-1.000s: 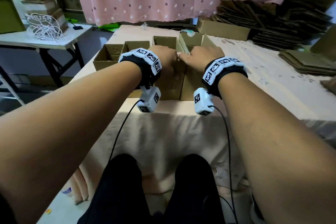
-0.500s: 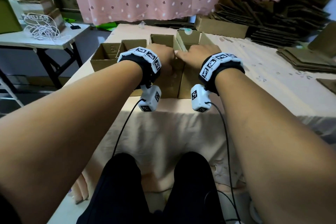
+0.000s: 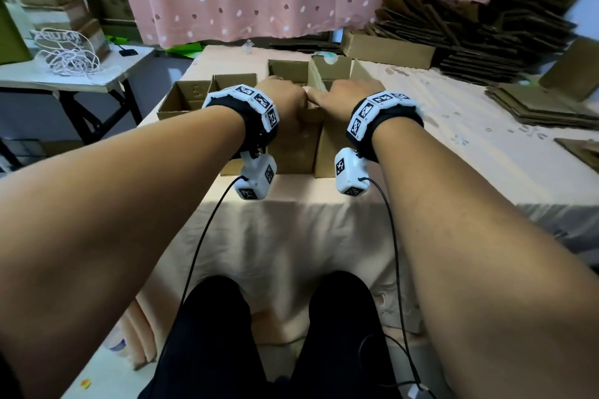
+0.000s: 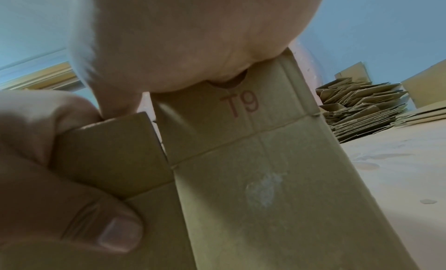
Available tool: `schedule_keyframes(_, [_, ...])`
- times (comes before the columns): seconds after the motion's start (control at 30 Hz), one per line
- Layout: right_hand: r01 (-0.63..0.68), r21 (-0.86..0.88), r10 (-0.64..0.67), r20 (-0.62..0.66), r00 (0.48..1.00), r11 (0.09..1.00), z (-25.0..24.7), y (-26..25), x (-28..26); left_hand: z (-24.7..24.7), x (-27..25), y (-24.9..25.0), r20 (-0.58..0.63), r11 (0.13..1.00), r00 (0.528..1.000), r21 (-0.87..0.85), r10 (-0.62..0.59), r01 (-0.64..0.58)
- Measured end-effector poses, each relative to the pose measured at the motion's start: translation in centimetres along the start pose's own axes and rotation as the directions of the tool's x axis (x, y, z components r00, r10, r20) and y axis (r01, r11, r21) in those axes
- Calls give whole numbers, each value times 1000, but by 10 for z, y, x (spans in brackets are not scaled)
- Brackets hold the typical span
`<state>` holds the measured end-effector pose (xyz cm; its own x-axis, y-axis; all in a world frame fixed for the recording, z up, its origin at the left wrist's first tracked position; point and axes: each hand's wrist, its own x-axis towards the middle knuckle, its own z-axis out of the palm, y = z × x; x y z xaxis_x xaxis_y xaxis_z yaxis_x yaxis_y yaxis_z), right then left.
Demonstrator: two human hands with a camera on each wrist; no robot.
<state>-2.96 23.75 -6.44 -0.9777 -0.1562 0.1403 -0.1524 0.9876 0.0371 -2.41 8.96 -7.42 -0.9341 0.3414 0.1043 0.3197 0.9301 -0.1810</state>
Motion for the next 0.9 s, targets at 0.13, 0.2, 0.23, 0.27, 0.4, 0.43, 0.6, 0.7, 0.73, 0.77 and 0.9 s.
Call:
schedule_keyframes(0.13, [14,-20,-14,-29,999,1000,1,-1,-1,-13,3,-8,-48,993,997,103,58,-53])
schedule_keyframes(0.2, [16,-12,-17,-48,999,1000,2,0,0,-21,5,-10,-62,982,994,173,85,-73])
schedule_keyframes(0.23, [14,-3,-14,-55,998,1000,3,1,0,-25,5,-10,-63,977,993,198,97,-83])
schedule_keyframes(0.27, [8,4,-8,-60,998,1000,4,1,0,-28,5,-10,-62,972,992,216,106,-90])
schedule_keyframes(0.4, [3,52,3,-111,994,999,5,3,-2,-34,5,-8,-49,968,993,233,111,-97])
schedule_keyframes(0.43, [15,84,-3,-135,991,996,6,4,-3,-35,5,-9,-51,970,993,226,105,-91])
schedule_keyframes(0.6, [206,243,-109,-358,927,948,9,17,-13,-54,0,-20,-108,987,992,152,61,-44])
schedule_keyframes(0.7, [262,127,-205,-343,917,957,9,25,-23,-67,-1,-28,-184,977,980,210,79,-39])
schedule_keyframes(0.73, [281,88,-235,-345,909,956,9,27,-25,-71,-2,-30,-206,974,975,223,83,-36])
schedule_keyframes(0.77, [296,60,-257,-356,899,953,8,28,-27,-76,-3,-31,-226,973,970,228,87,-34])
schedule_keyframes(0.9, [277,38,-243,-379,893,960,-3,25,-29,-96,-8,-33,-265,974,959,224,101,-40])
